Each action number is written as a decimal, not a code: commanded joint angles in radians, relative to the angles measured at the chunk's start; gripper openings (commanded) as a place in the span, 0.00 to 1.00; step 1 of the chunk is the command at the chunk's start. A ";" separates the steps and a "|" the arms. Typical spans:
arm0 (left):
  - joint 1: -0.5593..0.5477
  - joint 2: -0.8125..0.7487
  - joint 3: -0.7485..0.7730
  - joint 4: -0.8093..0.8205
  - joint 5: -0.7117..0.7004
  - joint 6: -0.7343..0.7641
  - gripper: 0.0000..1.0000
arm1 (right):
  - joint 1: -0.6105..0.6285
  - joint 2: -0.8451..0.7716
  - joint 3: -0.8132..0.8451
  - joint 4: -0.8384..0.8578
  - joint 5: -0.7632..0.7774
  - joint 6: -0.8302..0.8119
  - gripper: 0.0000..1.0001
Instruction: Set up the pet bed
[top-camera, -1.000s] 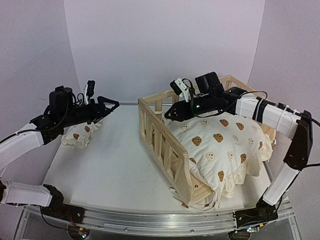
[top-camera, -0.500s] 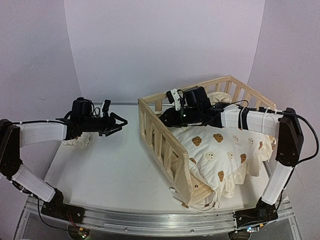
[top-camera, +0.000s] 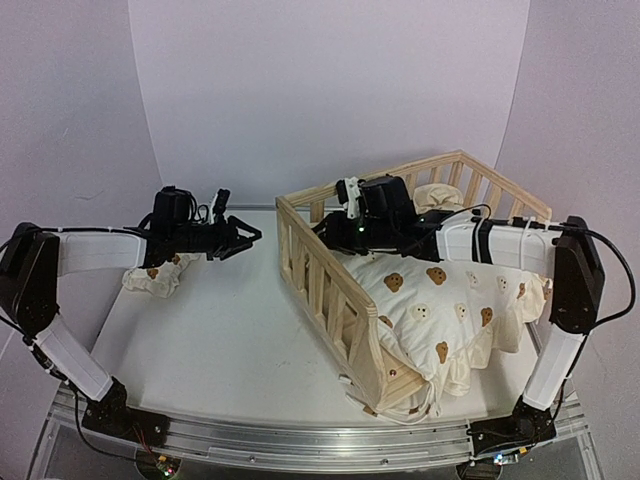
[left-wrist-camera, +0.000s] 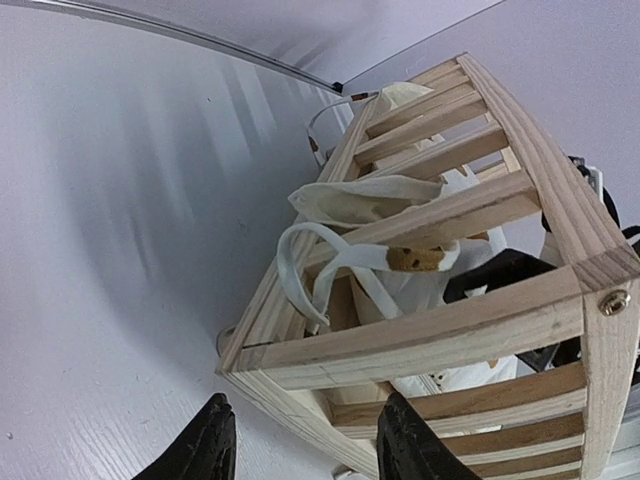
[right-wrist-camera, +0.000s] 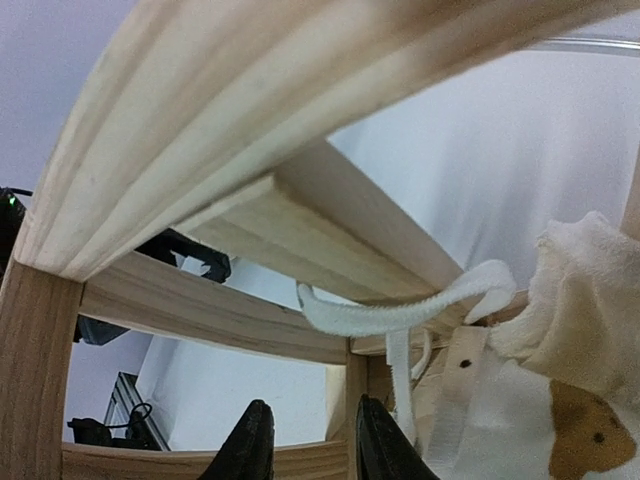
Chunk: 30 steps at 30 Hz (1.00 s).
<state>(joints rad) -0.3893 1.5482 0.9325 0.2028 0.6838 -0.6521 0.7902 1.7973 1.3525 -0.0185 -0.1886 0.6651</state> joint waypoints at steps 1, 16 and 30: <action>0.011 0.058 0.089 0.080 0.024 0.020 0.47 | 0.012 0.006 0.054 0.055 0.015 0.031 0.31; 0.024 0.333 0.323 0.115 0.316 0.501 0.71 | 0.007 -0.155 0.038 -0.164 0.186 -0.071 0.39; -0.006 0.461 0.467 0.117 0.445 0.758 0.76 | -0.004 -0.191 0.028 -0.247 0.127 -0.153 0.49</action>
<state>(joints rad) -0.3721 1.9701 1.3136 0.2825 1.0718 0.0364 0.7895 1.6356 1.3647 -0.2707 -0.0456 0.5438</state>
